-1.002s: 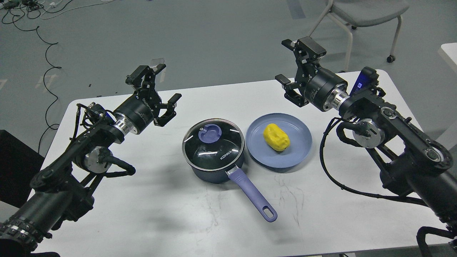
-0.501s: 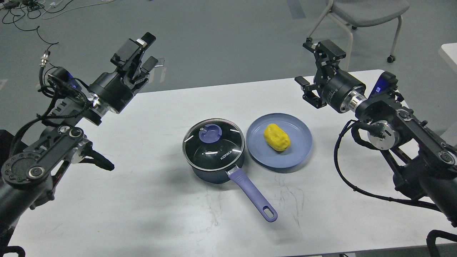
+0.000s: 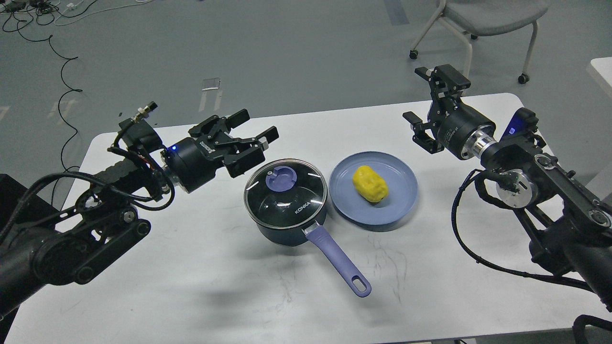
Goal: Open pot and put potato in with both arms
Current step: 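Move the left gripper toward the purple knob of the glass lid, then close the left gripper on the purple lid knob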
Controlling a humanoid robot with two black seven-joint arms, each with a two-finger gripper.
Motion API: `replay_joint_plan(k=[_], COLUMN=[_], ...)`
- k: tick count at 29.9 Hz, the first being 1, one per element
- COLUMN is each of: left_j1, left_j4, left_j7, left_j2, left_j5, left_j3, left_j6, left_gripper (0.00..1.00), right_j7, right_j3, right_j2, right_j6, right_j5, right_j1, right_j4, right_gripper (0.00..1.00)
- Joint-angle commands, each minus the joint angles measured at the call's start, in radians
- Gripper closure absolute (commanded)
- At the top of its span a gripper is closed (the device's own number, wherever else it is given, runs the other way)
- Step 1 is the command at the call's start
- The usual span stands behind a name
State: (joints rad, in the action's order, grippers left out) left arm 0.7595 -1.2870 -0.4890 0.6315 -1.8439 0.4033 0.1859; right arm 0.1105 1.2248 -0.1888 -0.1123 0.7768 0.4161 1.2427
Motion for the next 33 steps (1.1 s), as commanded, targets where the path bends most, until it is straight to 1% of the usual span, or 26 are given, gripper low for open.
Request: replay_joint_plan(k=[1, 3, 6, 16, 29, 33], left_j1=[0.001, 0.003, 0.001, -0.003, -0.008, -0.009], left_j4=[0.000, 0.001, 0.014, 0.086, 0.092, 0.127], left_j7=[0.000, 0.000, 0.000, 0.000, 0.000, 0.000], left_j2=[-0.027, -0.050, -0.053, -0.065, -0.084, -0.095], left_j5=[-0.122, -0.170, -0.204, -0.207, -0.206, -0.207], left_j3=[-0.015, -0.026, -0.038, -0.077, -0.095, -0.095], left_j6=[0.009, 0.010, 0.010, 0.009, 0.009, 0.009], left_gripper=[0.02, 0.02, 0.02, 0.02, 0.02, 0.02], right_j7=[0.000, 0.000, 0.000, 0.000, 0.000, 0.000], right_j3=[0.002, 0.004, 0.004, 0.005, 0.012, 0.012], right_j2=[0.002, 0.002, 0.002, 0.003, 0.005, 0.005], right_j6=[0.002, 0.006, 0.008, 0.016, 0.017, 0.017], right_j5=[-0.001, -0.001, -0.001, 0.001, 0.002, 0.002], right_j1=[0.000, 0.000, 0.000, 0.000, 0.000, 0.000], right_j4=[0.000, 0.000, 0.000, -0.002, -0.005, -0.006], right_gripper=[0.00, 0.00, 0.00, 0.00, 0.00, 0.00])
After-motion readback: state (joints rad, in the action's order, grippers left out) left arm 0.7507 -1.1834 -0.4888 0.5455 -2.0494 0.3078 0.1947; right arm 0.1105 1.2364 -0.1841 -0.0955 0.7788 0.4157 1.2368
